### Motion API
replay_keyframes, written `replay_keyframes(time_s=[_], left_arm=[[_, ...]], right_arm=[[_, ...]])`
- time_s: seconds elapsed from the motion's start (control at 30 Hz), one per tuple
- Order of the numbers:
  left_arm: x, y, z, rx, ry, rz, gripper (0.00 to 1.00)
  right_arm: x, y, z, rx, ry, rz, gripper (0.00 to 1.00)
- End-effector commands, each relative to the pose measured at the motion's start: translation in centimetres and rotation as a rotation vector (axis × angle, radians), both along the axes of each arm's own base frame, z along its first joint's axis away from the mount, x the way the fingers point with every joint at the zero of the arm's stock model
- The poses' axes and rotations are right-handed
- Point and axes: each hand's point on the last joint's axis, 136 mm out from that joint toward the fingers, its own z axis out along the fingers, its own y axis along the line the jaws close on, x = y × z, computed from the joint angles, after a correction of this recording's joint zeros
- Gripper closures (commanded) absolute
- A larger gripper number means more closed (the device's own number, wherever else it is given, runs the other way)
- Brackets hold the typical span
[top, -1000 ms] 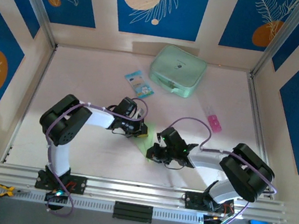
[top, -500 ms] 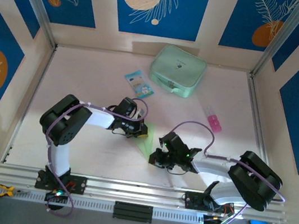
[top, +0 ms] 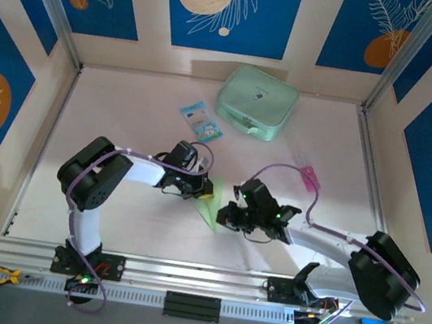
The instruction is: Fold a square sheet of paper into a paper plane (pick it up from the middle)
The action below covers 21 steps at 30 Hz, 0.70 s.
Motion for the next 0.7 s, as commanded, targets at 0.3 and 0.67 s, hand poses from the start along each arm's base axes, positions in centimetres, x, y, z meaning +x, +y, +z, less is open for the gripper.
replay_keyframes(time_s=[0.3,0.67], left_arm=[[-0.7,0.7,-1.6,0.046,0.027,0.008,1.0],[-0.5,0.3,-0.5,0.019,-0.001,-0.012,0.98]], right_arm=[[4.5,3.6,-1.2,-0.006,0.01,0.006,0.93],[1.7,0.1,-7.2,-0.098,0.165,-0.064,0.93]])
